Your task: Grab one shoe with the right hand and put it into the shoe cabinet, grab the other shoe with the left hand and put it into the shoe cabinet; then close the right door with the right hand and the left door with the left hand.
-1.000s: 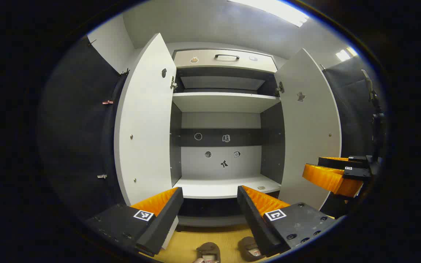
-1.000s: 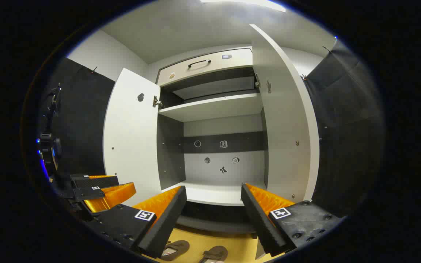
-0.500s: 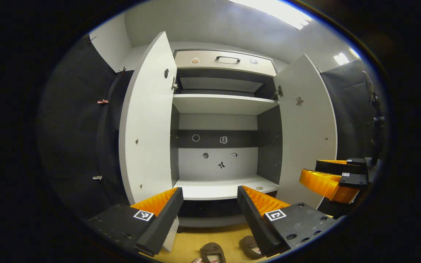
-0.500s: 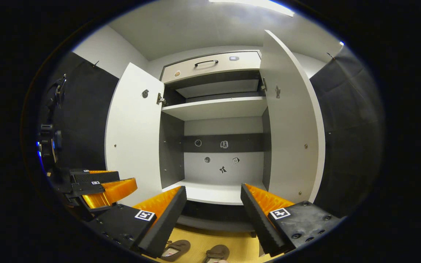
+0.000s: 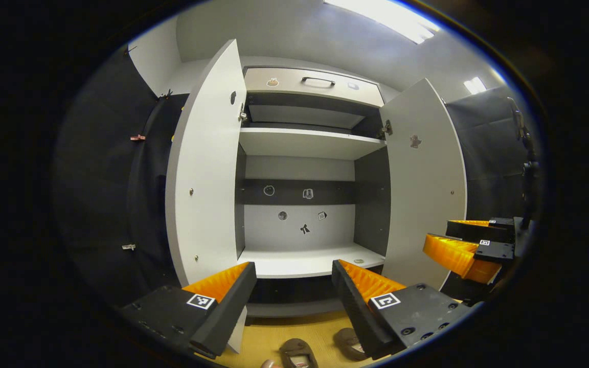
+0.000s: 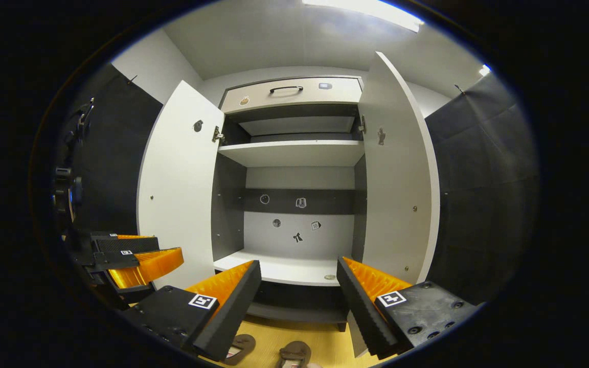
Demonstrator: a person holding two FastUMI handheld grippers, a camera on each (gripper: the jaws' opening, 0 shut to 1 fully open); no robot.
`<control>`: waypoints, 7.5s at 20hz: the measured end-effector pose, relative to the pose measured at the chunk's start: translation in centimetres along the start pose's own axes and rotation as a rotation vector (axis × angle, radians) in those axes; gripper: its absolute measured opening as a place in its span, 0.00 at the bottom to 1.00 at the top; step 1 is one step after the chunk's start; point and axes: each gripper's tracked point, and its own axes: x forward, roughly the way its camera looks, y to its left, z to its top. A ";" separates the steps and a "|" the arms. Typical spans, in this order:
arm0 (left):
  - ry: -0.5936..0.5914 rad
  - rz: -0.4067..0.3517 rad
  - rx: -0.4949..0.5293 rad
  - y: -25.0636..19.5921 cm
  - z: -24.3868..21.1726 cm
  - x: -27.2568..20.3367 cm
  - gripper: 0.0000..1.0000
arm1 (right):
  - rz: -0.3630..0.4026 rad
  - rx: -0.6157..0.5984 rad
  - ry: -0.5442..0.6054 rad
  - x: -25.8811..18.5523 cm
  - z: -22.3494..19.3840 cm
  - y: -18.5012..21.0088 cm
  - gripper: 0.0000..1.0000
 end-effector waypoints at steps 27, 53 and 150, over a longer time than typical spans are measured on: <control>0.073 -0.105 -0.005 3.0 -6.7 2.0 0.95 | -0.157 0.169 0.694 -3.6 -36.3 3.6 0.98; 0.184 -0.130 0.021 1.8 -12.2 4.4 0.95 | -0.155 0.046 0.877 2.7 -49.4 1.7 0.41; 0.517 -0.015 -0.132 1.1 -37.2 -1.5 0.82 | -0.137 -0.003 0.105 8.2 -14.3 -3.4 0.98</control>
